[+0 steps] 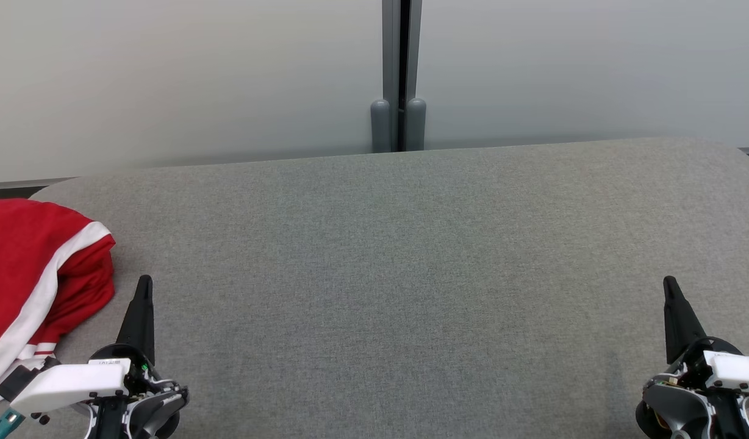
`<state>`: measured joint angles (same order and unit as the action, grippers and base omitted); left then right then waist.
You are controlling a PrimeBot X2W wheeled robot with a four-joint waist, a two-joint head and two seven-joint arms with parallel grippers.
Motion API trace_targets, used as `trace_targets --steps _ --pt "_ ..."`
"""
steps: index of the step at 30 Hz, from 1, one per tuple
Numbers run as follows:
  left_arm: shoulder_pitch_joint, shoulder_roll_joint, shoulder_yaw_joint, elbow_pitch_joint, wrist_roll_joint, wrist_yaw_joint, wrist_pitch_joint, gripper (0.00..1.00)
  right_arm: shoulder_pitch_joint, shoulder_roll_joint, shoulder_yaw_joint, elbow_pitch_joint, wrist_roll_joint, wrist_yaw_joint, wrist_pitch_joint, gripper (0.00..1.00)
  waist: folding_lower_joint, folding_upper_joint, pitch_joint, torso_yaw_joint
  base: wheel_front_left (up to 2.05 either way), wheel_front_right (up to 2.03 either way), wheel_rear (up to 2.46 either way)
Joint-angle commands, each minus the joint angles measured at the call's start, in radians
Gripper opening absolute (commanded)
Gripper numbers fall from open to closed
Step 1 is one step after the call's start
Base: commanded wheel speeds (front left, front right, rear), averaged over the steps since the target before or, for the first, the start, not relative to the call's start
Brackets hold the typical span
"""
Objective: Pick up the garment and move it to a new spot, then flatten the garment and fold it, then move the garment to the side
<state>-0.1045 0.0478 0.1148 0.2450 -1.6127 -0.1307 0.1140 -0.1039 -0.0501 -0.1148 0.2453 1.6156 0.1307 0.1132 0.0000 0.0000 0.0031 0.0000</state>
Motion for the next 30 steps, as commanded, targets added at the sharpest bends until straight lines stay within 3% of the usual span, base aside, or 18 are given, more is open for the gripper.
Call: trace_targets --steps 1,30 --pt "-0.009 0.002 0.002 0.001 0.0 -0.004 0.003 0.0 -0.01 -0.001 0.001 0.001 -0.006 0.0 0.001 0.0 0.0 0.0 0.0 0.0 0.0 0.0 0.0" --pt "-0.009 0.002 0.002 0.001 0.0 -0.004 0.002 0.0 -0.01 -0.001 0.001 0.001 -0.006 0.0 0.001 0.0 0.0 0.0 0.0 0.0 0.0 0.0 0.0"
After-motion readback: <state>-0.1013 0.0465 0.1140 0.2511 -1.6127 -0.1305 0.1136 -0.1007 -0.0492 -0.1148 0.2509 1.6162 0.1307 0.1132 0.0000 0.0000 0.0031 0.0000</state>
